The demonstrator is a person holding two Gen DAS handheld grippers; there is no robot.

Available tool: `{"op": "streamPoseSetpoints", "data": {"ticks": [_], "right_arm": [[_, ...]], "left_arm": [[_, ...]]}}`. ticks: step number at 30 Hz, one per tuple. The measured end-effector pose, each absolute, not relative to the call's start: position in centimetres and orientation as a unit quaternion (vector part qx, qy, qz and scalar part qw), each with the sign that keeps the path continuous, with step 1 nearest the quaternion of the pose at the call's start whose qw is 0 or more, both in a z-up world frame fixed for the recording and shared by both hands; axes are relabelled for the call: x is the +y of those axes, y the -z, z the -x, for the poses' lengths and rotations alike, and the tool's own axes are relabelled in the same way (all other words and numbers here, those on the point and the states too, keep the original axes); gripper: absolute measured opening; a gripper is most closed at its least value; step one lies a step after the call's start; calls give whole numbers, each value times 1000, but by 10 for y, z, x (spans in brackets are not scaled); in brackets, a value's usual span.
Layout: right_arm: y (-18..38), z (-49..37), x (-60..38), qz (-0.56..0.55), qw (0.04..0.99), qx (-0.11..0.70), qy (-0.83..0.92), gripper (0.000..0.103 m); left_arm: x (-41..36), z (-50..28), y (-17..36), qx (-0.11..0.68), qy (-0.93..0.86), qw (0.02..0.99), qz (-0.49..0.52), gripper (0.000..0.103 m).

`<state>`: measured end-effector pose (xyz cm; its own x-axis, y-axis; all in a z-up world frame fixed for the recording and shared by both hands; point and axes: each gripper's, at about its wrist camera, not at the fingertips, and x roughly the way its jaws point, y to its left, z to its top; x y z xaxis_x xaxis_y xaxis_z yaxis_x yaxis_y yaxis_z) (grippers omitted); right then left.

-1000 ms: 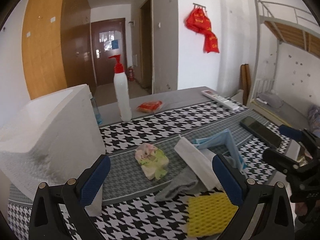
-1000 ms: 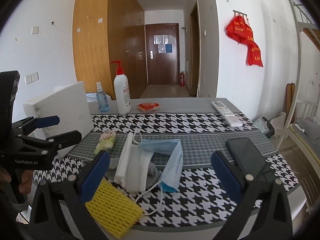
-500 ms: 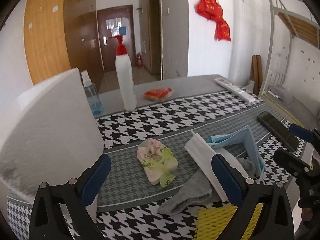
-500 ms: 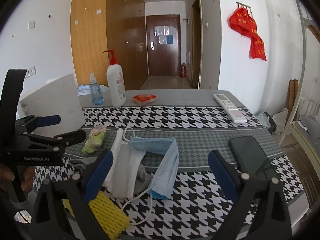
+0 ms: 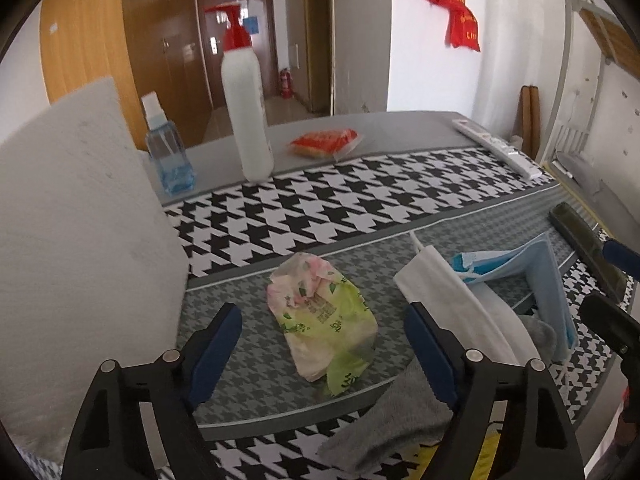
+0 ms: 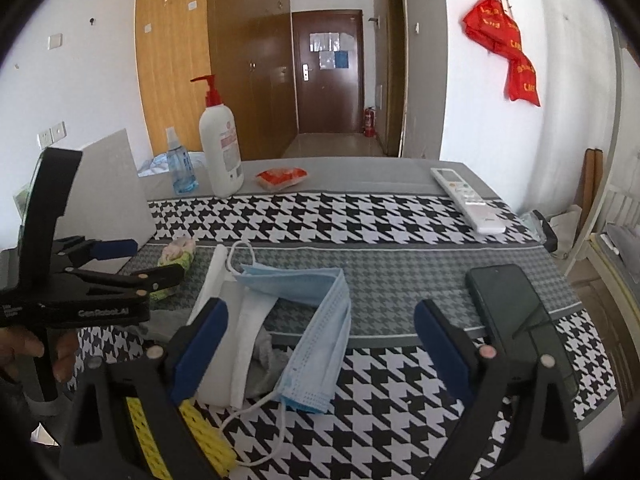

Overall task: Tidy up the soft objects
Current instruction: 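Close the left tool on the plastic bag while the right tool grasps the blue mask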

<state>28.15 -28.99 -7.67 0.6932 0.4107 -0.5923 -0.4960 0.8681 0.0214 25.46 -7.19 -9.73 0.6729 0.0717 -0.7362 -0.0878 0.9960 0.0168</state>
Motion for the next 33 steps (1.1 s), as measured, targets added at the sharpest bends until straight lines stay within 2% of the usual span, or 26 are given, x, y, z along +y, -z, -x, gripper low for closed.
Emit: {"op": "streamPoseSetpoints", "data": {"ticks": [3, 8, 13, 19, 24, 27, 31, 33], "right_arm": [[78, -286, -289, 72, 916, 309, -248, 96], [81, -289, -286, 76, 913, 315, -250, 96], [84, -293, -284, 75, 909, 321, -255, 96], [88, -297, -283, 78, 906, 332, -251, 96], [92, -301, -281, 77, 903, 339, -252, 96], [95, -304, -279, 79, 900, 347, -251, 96], [99, -308, -277, 81, 896, 358, -250, 85], [101, -310, -276, 81, 893, 365, -251, 73]], "left_arm": [[-71, -261, 105, 418, -39, 908, 20, 77], [-70, -267, 111, 430, -42, 901, 25, 74], [-67, -271, 119, 446, -41, 893, 35, 62], [-67, -272, 119, 443, -44, 895, 33, 57], [-64, -275, 118, 439, -48, 897, 35, 44], [-62, -274, 118, 436, -47, 898, 39, 41], [-61, -273, 117, 430, -41, 901, 41, 36], [-61, -271, 115, 425, -36, 903, 44, 36]]}}
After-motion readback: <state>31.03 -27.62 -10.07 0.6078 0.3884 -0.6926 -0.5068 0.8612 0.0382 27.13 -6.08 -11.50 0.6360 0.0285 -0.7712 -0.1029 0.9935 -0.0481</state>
